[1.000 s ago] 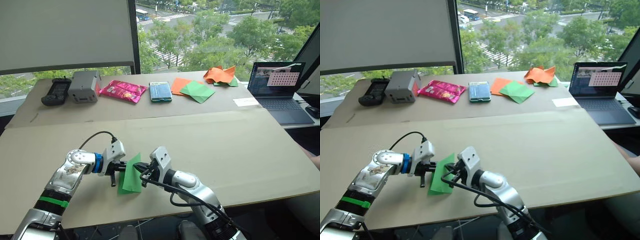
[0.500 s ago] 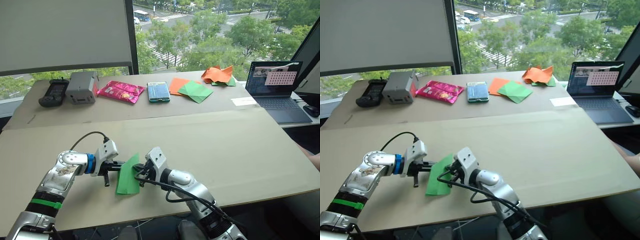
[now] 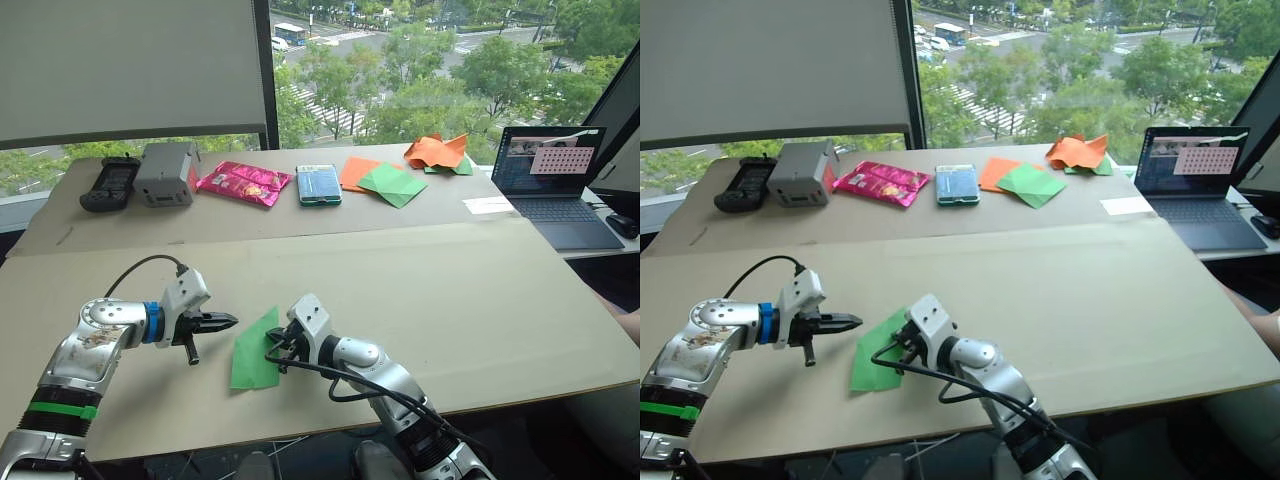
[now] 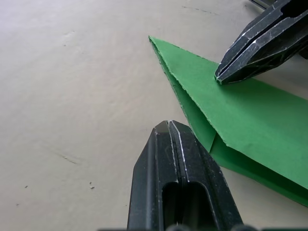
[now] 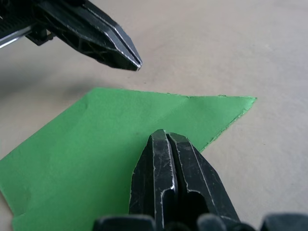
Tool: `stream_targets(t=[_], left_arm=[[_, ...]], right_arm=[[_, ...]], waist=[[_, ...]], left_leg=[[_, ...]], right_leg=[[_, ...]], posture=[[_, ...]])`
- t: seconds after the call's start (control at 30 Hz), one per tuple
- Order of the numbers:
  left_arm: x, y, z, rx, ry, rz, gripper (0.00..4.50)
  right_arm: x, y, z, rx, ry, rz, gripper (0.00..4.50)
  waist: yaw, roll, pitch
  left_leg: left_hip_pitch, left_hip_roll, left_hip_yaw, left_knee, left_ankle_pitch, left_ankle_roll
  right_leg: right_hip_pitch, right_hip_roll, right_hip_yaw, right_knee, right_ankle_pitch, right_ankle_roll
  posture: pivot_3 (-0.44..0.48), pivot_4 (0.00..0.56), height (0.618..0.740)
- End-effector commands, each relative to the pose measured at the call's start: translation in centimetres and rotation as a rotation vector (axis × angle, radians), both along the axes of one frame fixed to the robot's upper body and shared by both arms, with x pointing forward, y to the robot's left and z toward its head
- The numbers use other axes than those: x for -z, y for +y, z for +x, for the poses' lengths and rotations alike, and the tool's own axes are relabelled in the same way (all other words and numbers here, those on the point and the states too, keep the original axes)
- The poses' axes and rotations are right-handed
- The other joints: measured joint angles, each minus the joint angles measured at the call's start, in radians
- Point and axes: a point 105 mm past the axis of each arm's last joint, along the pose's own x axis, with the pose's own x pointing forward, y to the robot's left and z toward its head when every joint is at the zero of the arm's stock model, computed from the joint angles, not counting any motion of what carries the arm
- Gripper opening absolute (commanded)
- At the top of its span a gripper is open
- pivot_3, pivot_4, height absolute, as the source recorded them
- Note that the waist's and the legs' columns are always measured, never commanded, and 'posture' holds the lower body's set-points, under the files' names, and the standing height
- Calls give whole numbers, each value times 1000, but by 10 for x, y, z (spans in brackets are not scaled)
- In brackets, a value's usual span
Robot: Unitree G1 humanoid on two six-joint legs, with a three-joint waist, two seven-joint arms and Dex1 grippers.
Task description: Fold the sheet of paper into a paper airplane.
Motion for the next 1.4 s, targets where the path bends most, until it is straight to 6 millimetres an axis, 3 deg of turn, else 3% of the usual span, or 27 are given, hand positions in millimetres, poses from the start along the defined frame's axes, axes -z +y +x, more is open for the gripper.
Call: stream_targets(t=[0.03,0.17,0.4,0.57,0.73,1.07,1.4], left_arm=[[-12,-18,-9,80,-1,-74,32],[0,-21,-13,82,23,-63,32],[43,-7,-11,58,48,70,32],[59,-7,-15,76,62,88,32],[61,-11,-15,81,56,78,32],[57,-10,-17,78,37,93,32],[55,-11,-20,74,34,95,32]], right_arm=[[-1,5,-1,-19,-3,-2,0],[-2,5,1,-19,-5,-1,0],[-12,2,6,-28,-41,-6,0],[-20,0,15,-23,-73,7,0],[-26,-2,24,-29,-97,13,0],[-4,8,37,-45,-69,-66,0],[13,0,56,12,-32,-121,0]], waist=[[-1,0,0],[-4,0,0],[-7,0,0],[-3,2,-1],[3,5,-4],[1,7,-8],[-1,9,-11]], left_leg=[[0,0,0,0,0,0],[0,0,0,0,0,0],[0,0,0,0,0,1],[0,0,0,0,0,0],[0,0,0,0,0,0],[0,0,0,0,0,1],[1,0,0,0,1,1]], right_leg=[[0,0,0,0,0,0],[0,0,0,1,0,0],[0,0,0,0,0,0],[1,0,0,0,0,0],[1,0,0,0,0,0],[2,0,0,1,0,0],[2,0,0,2,0,0]], posture=[[0,150,725],[0,150,725],[0,150,725],[0,150,725],[0,150,725],[0,150,725],[0,150,725]])
